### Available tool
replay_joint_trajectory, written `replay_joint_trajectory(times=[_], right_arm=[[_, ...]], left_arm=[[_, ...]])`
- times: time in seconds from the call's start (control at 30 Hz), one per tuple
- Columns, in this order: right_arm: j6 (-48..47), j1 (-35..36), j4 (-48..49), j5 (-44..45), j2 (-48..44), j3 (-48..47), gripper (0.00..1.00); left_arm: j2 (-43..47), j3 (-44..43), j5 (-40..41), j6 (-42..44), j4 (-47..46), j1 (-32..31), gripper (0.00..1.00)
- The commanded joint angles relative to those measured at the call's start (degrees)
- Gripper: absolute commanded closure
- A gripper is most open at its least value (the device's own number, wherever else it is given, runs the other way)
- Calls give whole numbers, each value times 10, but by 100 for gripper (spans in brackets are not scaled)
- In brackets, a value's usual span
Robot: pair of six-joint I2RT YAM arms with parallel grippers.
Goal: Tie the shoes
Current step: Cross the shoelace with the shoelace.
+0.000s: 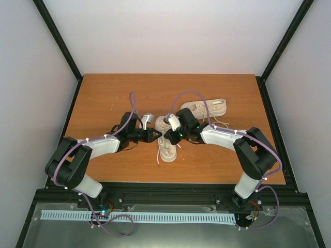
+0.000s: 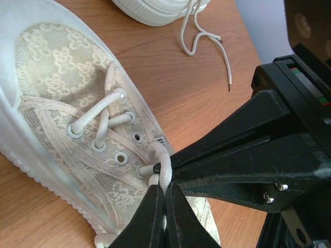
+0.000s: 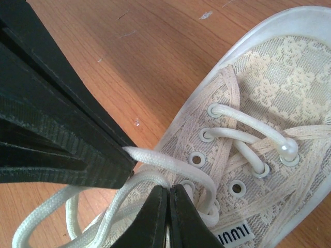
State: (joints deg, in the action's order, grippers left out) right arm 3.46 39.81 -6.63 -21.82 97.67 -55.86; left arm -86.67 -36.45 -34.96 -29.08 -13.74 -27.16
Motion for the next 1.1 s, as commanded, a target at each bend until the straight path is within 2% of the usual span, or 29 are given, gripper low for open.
replay_joint_trajectory(times=[0.0,0.1,0.2,0.37,0.53,0.9,1.07], right_arm=[[3,4,13,6,4,-7,97],[6,4,17,10,2,-4,97],[6,4,17,12,-1,0,97],[5,4,16,13,-7,4,97],[3,4,17,14,-9,6,97],[4,4,19,10,-11,7,97],[4,4,20,10,-12,7,97]], left_arm=[[0,-7,-27,29,-16,-9,99],[-7,-14,-36,39,0,-15,98],[1,-18,-18,49,30,-15,92],[44,-29,43,61,88,-12,70],[61,-45,83,34,129,5,52],[8,-83,187,-6,188,15,52],[-25,-92,177,-5,190,16,53]])
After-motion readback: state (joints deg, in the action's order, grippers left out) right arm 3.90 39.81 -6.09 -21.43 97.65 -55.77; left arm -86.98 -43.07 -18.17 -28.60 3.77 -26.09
